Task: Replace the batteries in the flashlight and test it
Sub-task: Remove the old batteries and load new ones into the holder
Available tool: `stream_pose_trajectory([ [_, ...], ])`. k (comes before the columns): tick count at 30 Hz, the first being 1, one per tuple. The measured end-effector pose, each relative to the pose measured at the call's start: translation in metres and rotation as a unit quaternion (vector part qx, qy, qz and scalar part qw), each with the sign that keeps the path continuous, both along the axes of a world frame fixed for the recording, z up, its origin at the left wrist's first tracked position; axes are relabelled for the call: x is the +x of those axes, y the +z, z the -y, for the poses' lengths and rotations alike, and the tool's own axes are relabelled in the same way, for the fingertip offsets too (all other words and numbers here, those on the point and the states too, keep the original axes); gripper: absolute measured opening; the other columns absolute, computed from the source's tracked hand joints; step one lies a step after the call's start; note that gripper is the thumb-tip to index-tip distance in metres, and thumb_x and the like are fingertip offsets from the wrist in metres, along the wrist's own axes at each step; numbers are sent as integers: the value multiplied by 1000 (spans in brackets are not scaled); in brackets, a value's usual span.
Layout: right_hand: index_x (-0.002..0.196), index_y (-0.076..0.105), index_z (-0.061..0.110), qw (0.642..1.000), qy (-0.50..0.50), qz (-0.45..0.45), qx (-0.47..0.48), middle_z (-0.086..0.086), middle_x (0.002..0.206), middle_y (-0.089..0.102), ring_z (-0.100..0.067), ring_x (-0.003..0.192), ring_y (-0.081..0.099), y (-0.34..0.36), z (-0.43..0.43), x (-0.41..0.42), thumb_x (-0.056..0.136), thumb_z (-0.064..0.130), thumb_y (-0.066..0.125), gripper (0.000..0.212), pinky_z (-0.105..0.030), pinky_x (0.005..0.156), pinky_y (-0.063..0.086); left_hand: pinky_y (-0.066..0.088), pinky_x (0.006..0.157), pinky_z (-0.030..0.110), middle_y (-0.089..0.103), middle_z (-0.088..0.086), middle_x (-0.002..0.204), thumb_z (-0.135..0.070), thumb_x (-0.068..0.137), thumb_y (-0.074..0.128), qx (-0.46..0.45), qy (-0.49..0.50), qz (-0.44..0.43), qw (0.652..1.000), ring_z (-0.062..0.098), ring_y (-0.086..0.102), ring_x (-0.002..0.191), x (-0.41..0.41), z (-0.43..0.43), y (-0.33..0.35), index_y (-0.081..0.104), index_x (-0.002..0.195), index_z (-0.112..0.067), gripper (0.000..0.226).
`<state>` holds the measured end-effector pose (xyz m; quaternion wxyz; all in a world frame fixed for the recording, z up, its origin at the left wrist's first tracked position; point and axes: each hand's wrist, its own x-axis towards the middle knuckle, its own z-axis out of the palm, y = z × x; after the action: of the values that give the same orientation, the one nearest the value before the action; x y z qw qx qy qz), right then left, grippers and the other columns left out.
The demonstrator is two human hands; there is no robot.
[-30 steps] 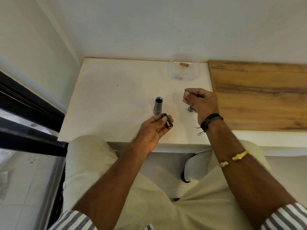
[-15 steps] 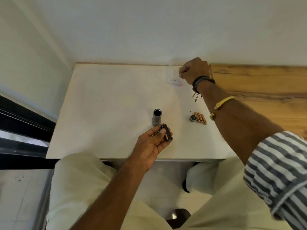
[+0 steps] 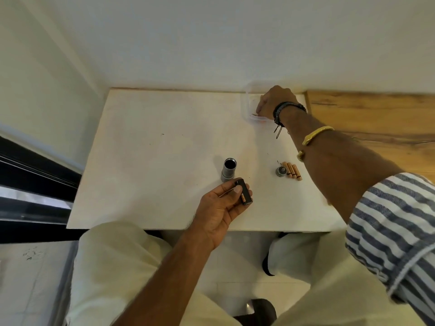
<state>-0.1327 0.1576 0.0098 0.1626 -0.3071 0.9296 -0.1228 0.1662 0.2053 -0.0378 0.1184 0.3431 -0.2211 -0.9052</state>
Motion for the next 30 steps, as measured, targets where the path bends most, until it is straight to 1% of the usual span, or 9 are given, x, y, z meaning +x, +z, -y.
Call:
stream_pose_trajectory([
  [6,104,77,12,998,-29,-1,-57,-10,110,75,-32,103,69,3,-9,10,86,23,69,22,-42,92,59,60,81,37,70,21,117,-7,82,67,2,4,1,1000,33,70,107,3,1,3,62,123,0,42],
  [10,93,79,20,985,-49,-17,-163,-5,102,77,-26,103,69,44,-36,37,85,24,73,11,-38,89,60,59,84,39,69,22,120,-4,90,62,-12,6,-28,1000,33,68,111,21,-20,29,59,126,2,37],
  [15,105,77,25,968,-63,8,-242,1,97,76,-17,90,70,53,-61,68,84,27,73,21,-29,77,58,58,88,42,67,25,122,1,98,51,-10,5,-25,1000,34,68,111,24,-15,34,56,129,4,32],
  [17,111,76,24,954,-66,49,-290,-2,96,75,-20,89,73,61,-77,83,87,21,69,24,-35,78,61,58,88,42,67,24,121,1,100,48,-11,3,-31,999,33,68,110,29,-19,39,56,129,4,31],
  [19,114,74,21,931,-90,111,-335,-3,95,73,-23,85,75,56,-92,96,92,12,64,26,-39,72,64,58,88,43,68,23,121,0,101,47,-7,2,-25,1000,33,68,110,28,-16,36,58,127,2,29],
  [23,112,74,19,897,-139,188,-375,-12,99,72,-21,78,76,39,-127,127,95,4,59,27,-36,67,64,59,86,44,70,20,119,-2,100,50,-25,-4,-7,1000,33,69,109,21,-10,31,60,124,0,26],
  [26,110,75,19,878,-150,231,-391,-8,89,73,-17,70,71,24,-151,149,94,7,64,23,-35,67,64,59,85,45,70,19,119,-4,98,54,-36,-11,3,999,33,68,110,16,-6,26,62,122,-3,25],
  [28,107,76,17,864,-158,256,-404,-8,81,72,-19,70,69,17,-162,162,91,8,71,19,-39,70,64,59,85,44,70,19,119,-5,97,58,-49,-14,8,999,34,68,110,12,-3,24,63,121,-4,25],
  [30,99,77,14,853,-161,277,-412,-11,81,73,-20,72,69,14,-169,170,88,5,74,15,-42,73,65,59,85,44,70,19,119,-6,96,59,-65,-20,15,998,34,68,110,8,-3,22,64,121,-4,25],
])
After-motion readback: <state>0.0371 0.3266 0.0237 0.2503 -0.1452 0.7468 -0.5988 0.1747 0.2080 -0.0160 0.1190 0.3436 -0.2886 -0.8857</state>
